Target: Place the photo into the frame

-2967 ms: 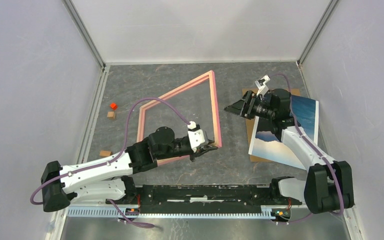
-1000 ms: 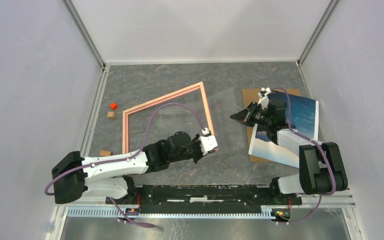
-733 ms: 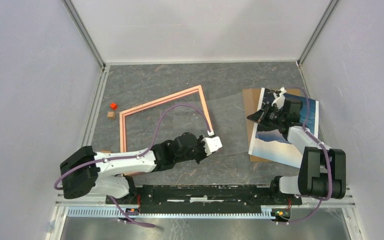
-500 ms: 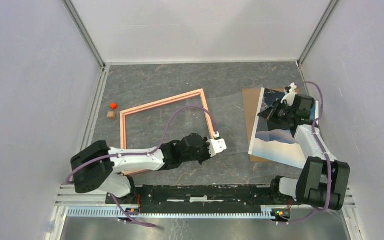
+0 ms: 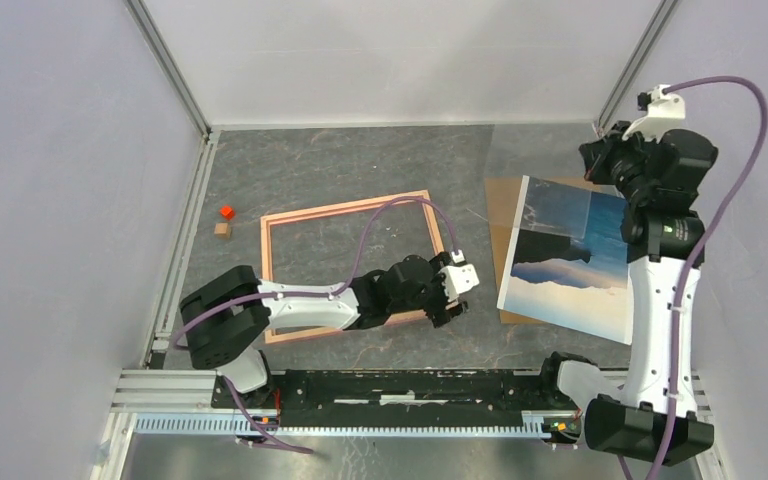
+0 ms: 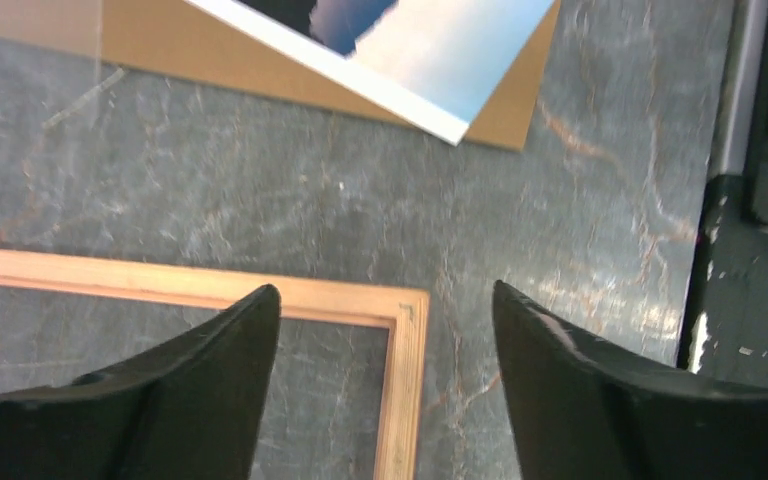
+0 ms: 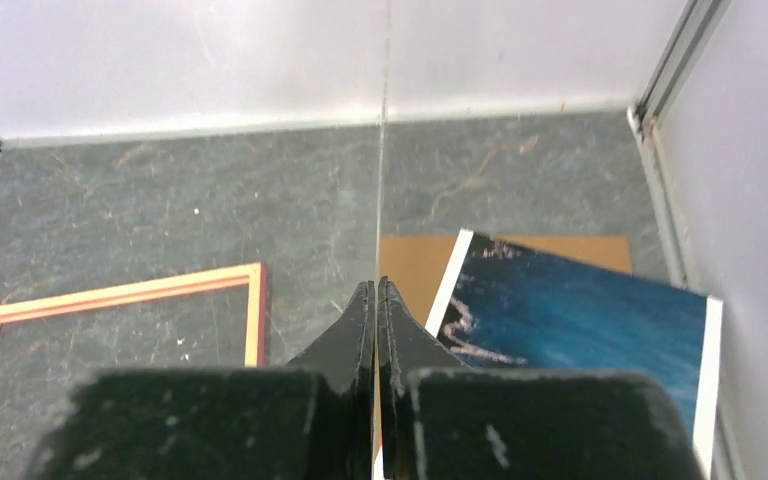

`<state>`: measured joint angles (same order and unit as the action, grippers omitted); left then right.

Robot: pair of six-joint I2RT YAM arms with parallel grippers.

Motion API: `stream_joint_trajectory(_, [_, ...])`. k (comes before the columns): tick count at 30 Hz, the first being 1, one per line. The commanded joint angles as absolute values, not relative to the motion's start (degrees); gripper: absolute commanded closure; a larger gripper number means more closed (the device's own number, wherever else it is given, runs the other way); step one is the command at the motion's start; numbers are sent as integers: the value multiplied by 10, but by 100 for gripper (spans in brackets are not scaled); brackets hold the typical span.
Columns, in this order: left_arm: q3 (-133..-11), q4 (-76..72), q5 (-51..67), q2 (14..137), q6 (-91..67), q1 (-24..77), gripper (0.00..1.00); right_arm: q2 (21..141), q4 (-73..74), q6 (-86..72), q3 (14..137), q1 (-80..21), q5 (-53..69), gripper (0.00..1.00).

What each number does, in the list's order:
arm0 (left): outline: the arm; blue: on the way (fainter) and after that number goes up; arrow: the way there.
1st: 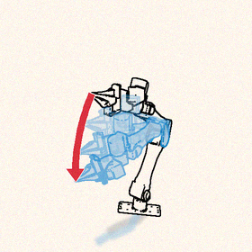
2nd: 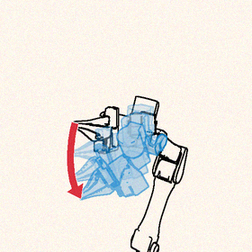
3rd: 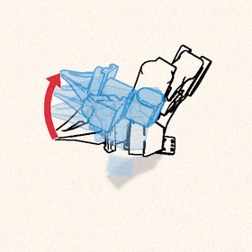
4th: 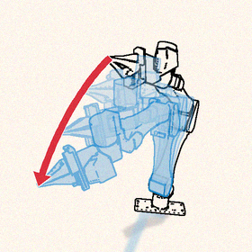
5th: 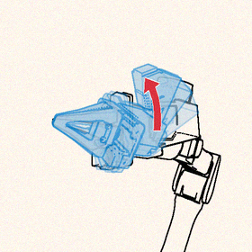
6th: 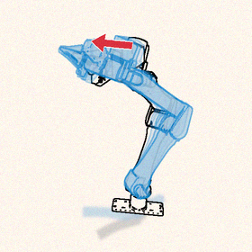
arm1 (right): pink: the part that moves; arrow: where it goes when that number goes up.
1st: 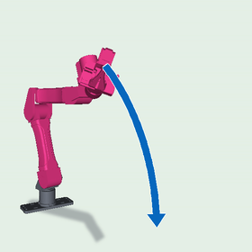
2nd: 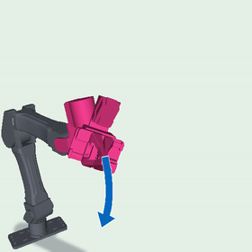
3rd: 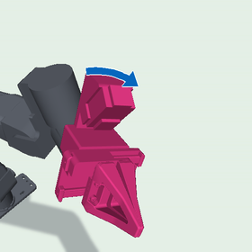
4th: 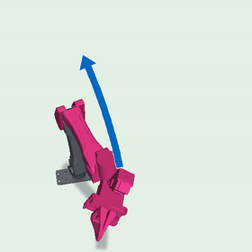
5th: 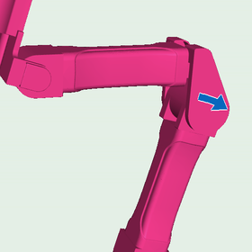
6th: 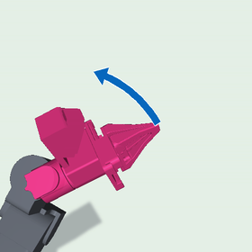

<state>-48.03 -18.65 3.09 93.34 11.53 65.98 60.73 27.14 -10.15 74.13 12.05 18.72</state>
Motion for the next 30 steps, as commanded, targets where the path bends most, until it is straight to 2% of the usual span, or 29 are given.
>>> stream_joint_trajectory(1, [-513, -222, 34, 884, 68, 659, 11, 601, 282, -85, 804, 119, 199, 100])
stream_joint_trajectory(4, [-515, -158, 41, 824, 32, 659, 4, 611, 276, -102, 835, 108, 223, 100])
stream_joint_trajectory(9, [-500, -32, 28, 655, -29, 658, 3, 653, 274, -142, 913, 52, 265, 100])
stream_joint_trajectory(15, [-564, 142, -88, 448, -46, 657, 1, 711, 248, -230, 944, -78, 289, 100])
stream_joint_trajectory(20, [-642, 208, -133, 371, -45, 658, 0, 771, 232, -299, 1011, -184, 284, 100])
stream_joint_trajectory(24, [-654, 187, -169, 330, -39, 658, 1, 769, 64, -427, 940, -242, 328, 100])
stream_joint_trajectory(30, [-655, 177, -193, 306, -28, 658, 1, 706, -123, -586, 615, -251, 269, 100])
